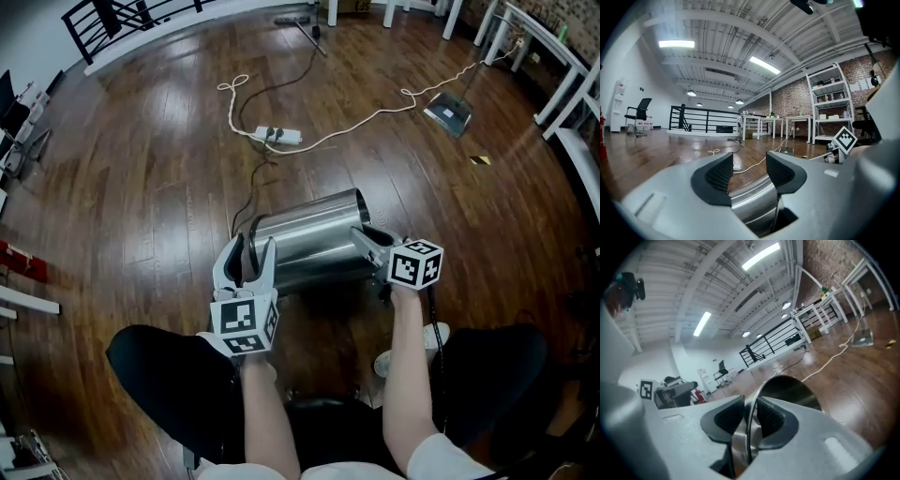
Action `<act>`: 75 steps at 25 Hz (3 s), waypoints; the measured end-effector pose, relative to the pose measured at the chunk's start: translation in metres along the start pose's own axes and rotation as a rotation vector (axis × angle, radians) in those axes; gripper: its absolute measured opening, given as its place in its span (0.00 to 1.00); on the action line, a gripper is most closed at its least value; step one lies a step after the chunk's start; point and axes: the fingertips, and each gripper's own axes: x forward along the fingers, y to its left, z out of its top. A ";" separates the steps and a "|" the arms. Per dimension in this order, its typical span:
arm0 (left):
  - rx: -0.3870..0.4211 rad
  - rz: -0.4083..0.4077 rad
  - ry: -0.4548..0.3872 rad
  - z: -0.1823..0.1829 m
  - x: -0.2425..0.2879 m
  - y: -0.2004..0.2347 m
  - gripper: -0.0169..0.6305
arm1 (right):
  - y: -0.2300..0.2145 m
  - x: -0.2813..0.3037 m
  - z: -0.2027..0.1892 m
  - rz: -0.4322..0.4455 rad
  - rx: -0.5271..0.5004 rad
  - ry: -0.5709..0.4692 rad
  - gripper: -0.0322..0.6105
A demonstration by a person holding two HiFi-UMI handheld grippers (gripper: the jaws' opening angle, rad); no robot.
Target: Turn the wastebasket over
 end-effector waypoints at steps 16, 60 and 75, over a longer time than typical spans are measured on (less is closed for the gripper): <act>-0.027 -0.095 0.195 -0.077 0.031 -0.043 0.41 | -0.132 -0.073 -0.054 -0.404 0.007 0.127 0.24; 0.268 -0.270 0.333 -0.049 0.057 -0.078 0.14 | -0.107 -0.021 -0.168 -0.300 0.281 0.241 0.10; 0.838 -0.584 0.376 -0.154 0.030 -0.200 0.16 | -0.131 -0.045 -0.187 -0.355 0.481 -0.008 0.03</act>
